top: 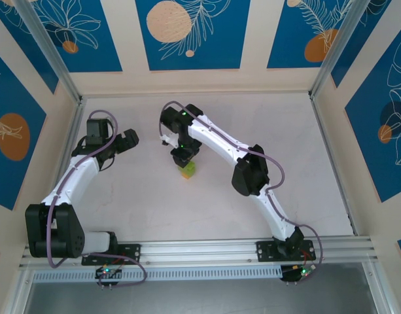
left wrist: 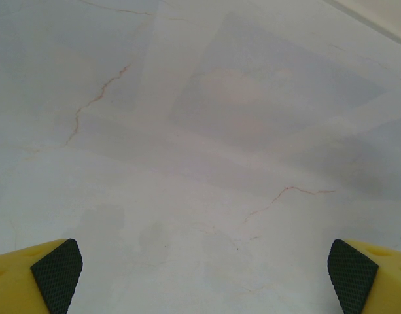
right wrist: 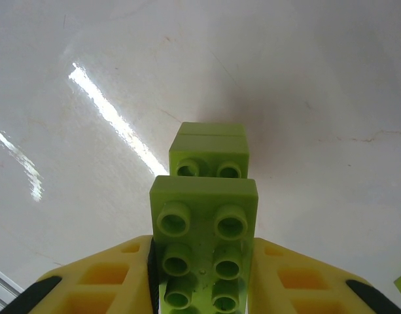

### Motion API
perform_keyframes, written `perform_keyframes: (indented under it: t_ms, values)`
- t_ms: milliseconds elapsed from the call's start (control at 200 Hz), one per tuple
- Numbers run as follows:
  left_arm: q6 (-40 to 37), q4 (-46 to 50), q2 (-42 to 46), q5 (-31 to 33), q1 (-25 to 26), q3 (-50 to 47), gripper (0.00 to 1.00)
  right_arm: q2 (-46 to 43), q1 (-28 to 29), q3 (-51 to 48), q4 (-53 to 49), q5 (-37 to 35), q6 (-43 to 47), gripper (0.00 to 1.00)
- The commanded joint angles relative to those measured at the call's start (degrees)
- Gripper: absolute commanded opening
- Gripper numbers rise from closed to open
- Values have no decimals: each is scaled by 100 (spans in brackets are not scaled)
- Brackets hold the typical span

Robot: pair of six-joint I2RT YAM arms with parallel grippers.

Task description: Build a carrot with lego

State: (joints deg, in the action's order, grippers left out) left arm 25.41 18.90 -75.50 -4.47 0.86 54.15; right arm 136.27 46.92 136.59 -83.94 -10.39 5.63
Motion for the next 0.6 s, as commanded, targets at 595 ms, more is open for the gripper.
perform_keyframes:
  t_ms: [595]
  values:
    - [-39, -132, -52, -105, -77, -19, 99, 393, 116, -1307, -13, 12, -125, 31]
